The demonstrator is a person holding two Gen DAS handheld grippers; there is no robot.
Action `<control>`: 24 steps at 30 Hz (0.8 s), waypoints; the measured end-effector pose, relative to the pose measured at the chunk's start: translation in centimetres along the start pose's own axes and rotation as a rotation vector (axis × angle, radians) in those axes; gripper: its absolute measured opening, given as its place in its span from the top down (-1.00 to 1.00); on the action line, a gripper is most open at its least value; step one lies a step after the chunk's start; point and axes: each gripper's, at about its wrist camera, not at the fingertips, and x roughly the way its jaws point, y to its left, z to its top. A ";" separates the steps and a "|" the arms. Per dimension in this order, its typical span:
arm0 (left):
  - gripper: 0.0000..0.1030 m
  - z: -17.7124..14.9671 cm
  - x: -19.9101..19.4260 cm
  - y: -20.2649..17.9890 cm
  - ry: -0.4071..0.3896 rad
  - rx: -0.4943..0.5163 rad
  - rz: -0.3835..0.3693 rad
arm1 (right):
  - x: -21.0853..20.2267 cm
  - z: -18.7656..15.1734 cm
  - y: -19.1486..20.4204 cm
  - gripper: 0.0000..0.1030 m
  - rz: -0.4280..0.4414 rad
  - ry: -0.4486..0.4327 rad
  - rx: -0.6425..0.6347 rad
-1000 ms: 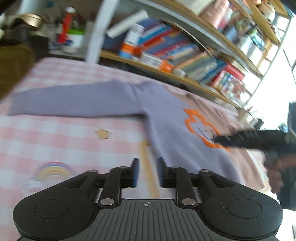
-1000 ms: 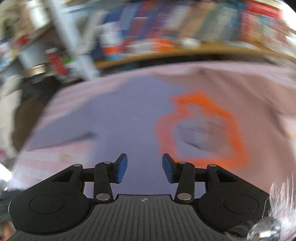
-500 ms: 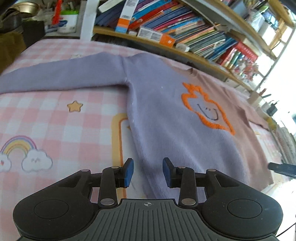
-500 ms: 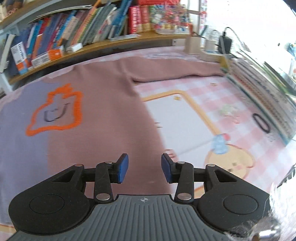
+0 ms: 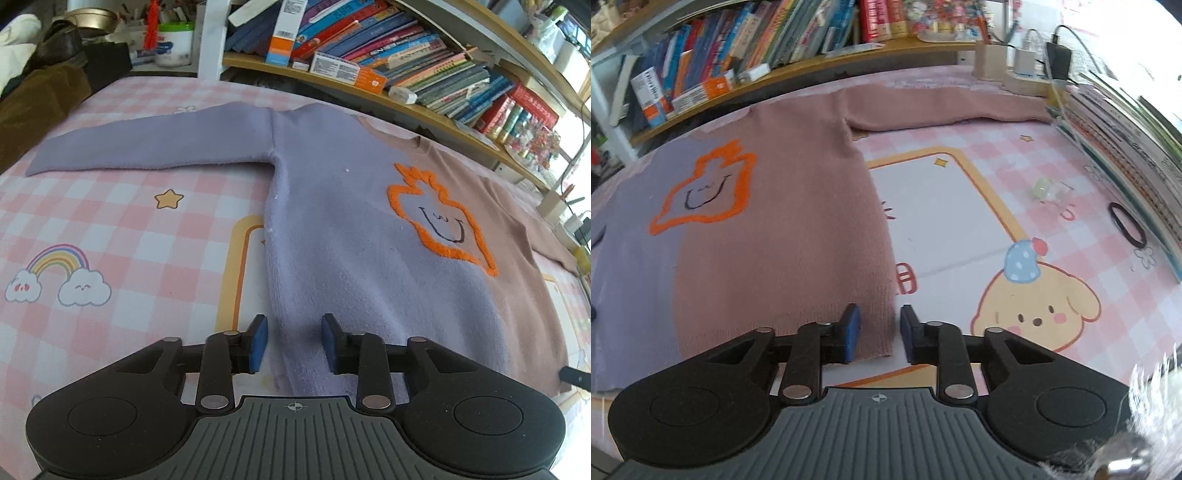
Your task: Fold clothes
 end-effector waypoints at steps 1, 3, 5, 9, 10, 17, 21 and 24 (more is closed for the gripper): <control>0.91 -0.1 0.0 0.1 0.001 -0.006 0.001 | 0.1 0.1 0.1 0.78 0.010 0.001 -0.010; 0.92 -0.1 -0.1 0.2 0.001 -0.014 0.007 | 0.2 0.1 0.4 0.81 0.025 0.001 -0.034; 0.93 0.0 -0.5 0.3 -0.026 0.007 0.052 | 0.2 0.1 0.8 0.83 0.048 0.003 -0.056; 0.93 0.4 -0.6 0.0 -0.051 0.073 0.117 | 0.4 -0.1 1.4 0.84 0.090 -0.004 -0.082; 0.93 0.5 -0.5 -0.1 -0.049 0.084 0.121 | 0.5 -0.2 1.5 0.84 0.093 -0.008 -0.086; 0.92 0.3 0.1 -0.4 -0.042 0.118 0.122 | 0.9 0.2 0.6 0.86 0.061 -0.034 -0.067; 0.92 0.3 0.4 -0.5 -0.046 0.128 0.115 | 0.6 0.0 0.4 0.90 0.032 -0.048 -0.061; 0.92 0.4 0.6 -0.7 -0.051 0.140 0.112 | 0.6 -0.1 0.5 0.92 0.023 -0.051 -0.069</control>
